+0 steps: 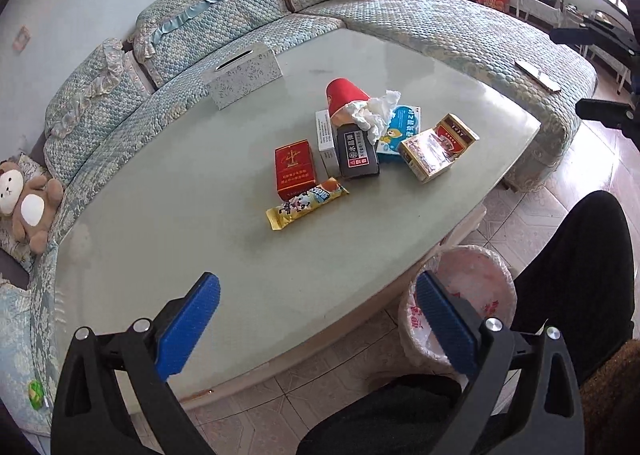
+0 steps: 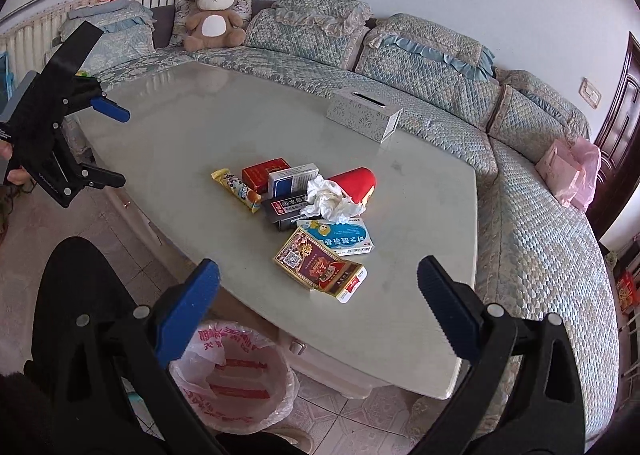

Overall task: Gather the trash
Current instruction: 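Move both tools over the table toward the pile of trash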

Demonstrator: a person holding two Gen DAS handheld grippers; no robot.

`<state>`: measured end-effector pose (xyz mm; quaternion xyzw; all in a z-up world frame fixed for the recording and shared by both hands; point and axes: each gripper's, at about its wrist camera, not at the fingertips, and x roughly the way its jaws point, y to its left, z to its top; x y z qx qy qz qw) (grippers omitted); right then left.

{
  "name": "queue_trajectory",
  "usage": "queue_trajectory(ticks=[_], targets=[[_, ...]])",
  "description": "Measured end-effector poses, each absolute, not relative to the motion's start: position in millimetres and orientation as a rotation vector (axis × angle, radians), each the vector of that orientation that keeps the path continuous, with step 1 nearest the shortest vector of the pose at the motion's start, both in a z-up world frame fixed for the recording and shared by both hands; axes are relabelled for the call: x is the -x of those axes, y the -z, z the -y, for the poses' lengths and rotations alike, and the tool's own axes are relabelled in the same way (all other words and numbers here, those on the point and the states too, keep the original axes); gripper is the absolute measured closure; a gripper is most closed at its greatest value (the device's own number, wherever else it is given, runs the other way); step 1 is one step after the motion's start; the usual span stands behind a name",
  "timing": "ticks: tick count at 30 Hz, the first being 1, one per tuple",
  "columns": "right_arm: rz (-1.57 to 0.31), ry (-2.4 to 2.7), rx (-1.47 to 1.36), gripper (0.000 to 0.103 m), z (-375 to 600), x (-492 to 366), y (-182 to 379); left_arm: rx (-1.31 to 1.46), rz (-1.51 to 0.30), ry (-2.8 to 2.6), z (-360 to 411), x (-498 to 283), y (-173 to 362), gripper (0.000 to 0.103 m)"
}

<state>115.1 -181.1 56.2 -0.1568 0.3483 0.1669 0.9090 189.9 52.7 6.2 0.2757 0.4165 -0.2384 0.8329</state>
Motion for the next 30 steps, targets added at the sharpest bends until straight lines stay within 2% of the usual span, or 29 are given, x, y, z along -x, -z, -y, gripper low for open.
queue_trajectory(ticks=[9, 18, 30], targets=[[-0.775, -0.432, 0.449, 0.006, 175, -152, -51, -0.706, -0.932, 0.655, -40, -221, -1, 0.007], [-0.805, -0.534, 0.441, 0.006, 176, -185, -34, -0.788, -0.903, 0.791, -20, -244, 23, 0.007], [-0.893, -0.703, 0.475, 0.006, 166, -225, 19, -0.81, -1.109, 0.913, 5, -303, 96, 0.007]])
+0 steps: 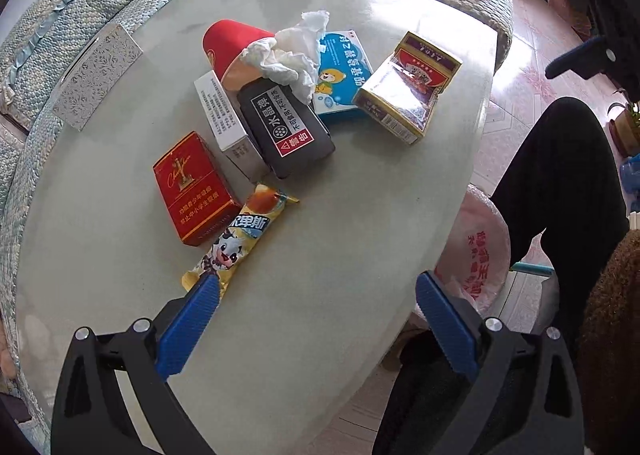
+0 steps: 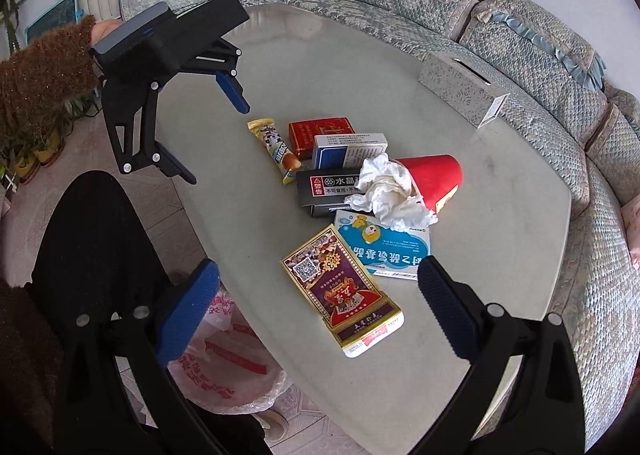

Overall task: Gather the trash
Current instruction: 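Move both tools over the table toward the pile of trash, then grasp the yellow ice-cream wrapper with the left gripper while the right grasps the gold-purple card box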

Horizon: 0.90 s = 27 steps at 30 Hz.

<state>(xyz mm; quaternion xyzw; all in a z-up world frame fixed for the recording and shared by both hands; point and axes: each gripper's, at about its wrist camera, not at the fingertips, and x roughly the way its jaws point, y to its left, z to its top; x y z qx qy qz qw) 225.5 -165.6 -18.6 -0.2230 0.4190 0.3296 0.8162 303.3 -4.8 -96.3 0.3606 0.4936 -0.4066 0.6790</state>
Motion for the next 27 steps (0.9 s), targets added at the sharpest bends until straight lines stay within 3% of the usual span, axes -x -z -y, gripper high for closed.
queue_trajectory(ticks=[27], targets=[[-1.048, -0.727, 0.562, 0.006, 144, -270, 111, -0.827, -1.212, 0.889, 19, -365, 160, 0.007]])
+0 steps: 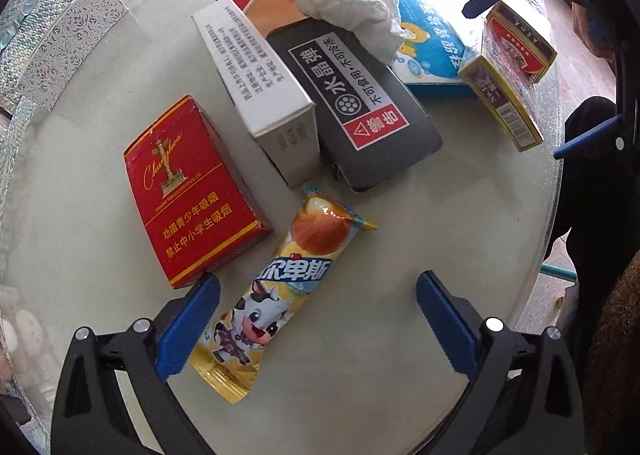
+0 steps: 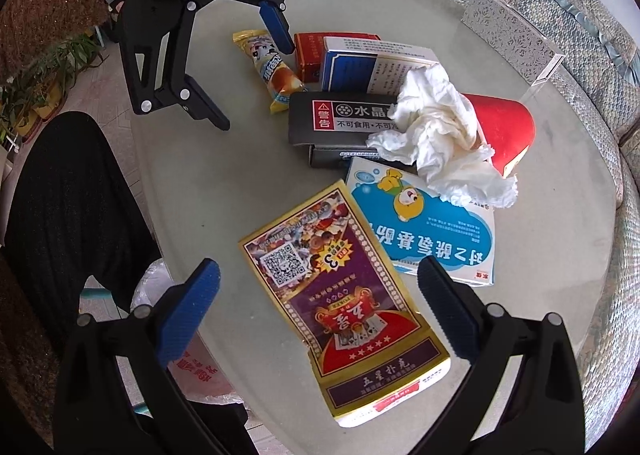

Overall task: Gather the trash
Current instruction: 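Grasp the yellow ice-cream wrapper with the left gripper while the right grasps the gold-purple card box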

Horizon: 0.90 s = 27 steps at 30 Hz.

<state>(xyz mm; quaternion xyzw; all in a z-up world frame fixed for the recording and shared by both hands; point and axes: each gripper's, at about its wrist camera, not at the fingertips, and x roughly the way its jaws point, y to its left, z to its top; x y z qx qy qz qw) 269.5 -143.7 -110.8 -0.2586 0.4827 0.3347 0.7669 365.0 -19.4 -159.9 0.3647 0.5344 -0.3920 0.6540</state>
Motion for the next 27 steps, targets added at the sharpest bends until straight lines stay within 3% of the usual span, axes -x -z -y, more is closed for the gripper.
queue_trajectory(ticks=[2, 3, 9, 12, 14, 20, 27], targets=[[-1.062, -0.706, 0.57, 0.01, 141, -268, 116, -0.817, -1.221, 0.881, 19, -368, 160, 0.007], [-1.066, -0.684, 0.582, 0.024, 141, -268, 119, -0.815, -1.224, 0.873, 19, -368, 160, 0.007], [-1.067, -0.628, 0.554, 0.035, 146, -267, 119, -0.844, -1.18, 0.812, 24, -361, 155, 0.009], [-1.07, -0.594, 0.531, 0.037, 148, -268, 118, -0.828, -1.184, 0.793, 26, -354, 153, 0.019], [-1.074, -0.567, 0.511, 0.037, 148, -269, 116, -0.803, -1.195, 0.788, 25, -350, 151, 0.032], [-1.091, -0.485, 0.462, 0.038, 150, -268, 115, -0.731, -1.22, 0.734, 27, -342, 147, 0.056], [-1.115, -0.405, 0.382, 0.039, 158, -271, 113, -0.615, -1.262, 0.583, 28, -320, 144, 0.071]])
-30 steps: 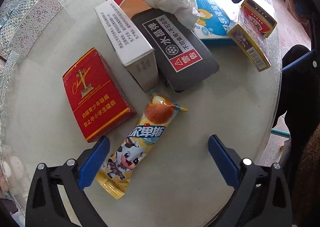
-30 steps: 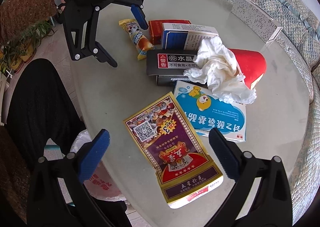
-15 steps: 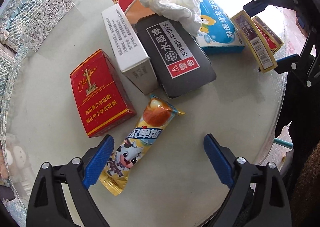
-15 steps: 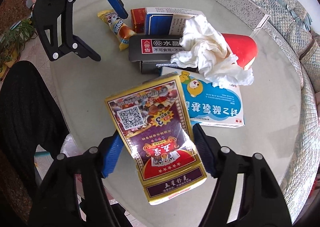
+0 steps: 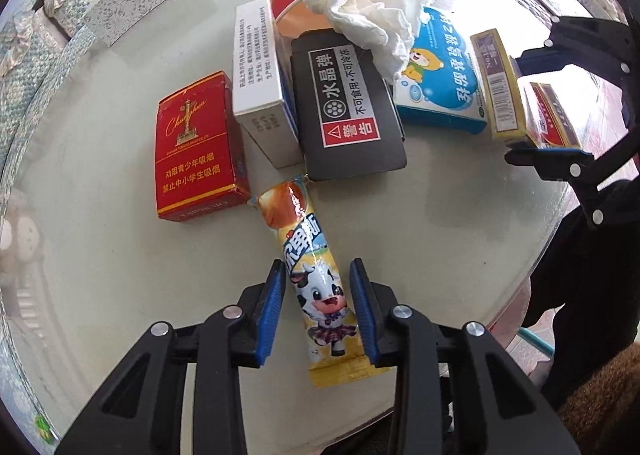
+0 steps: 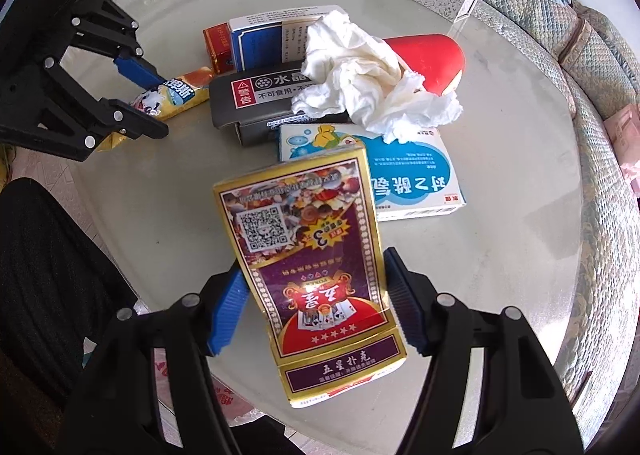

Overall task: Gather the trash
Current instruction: 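Grasp the yellow ice-cream wrapper with the left gripper while the right grasps the gold-purple card box, then carry the wrapper and card box with both grippers over the trash bin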

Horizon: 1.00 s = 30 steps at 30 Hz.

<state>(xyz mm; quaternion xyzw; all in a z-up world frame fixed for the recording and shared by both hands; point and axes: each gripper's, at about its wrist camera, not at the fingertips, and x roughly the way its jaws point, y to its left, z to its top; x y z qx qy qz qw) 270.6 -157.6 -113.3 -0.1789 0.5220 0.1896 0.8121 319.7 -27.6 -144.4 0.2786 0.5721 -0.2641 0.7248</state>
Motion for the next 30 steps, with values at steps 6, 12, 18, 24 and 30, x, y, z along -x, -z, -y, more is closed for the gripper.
queue_trajectory(ticks=[6, 12, 18, 24, 30], targets=[[-1.105, -0.364, 0.317, 0.039, 165, -268, 105, -0.363, -1.359, 0.481, 12, -326, 143, 0.085], [-1.077, -0.335, 0.281, 0.039, 170, -265, 93, -0.252, -1.395, 0.413, -5, -325, 141, 0.087], [-1.045, -0.306, 0.248, 0.039, 174, -262, 75, -0.222, -1.367, 0.379, -17, -319, 131, 0.087], [-1.001, -0.282, 0.231, 0.039, 174, -256, 47, -0.233, -1.297, 0.382, -17, -304, 97, 0.087], [-0.965, -0.271, 0.205, 0.039, 173, -240, 19, -0.257, -1.23, 0.388, -12, -289, 64, 0.087]])
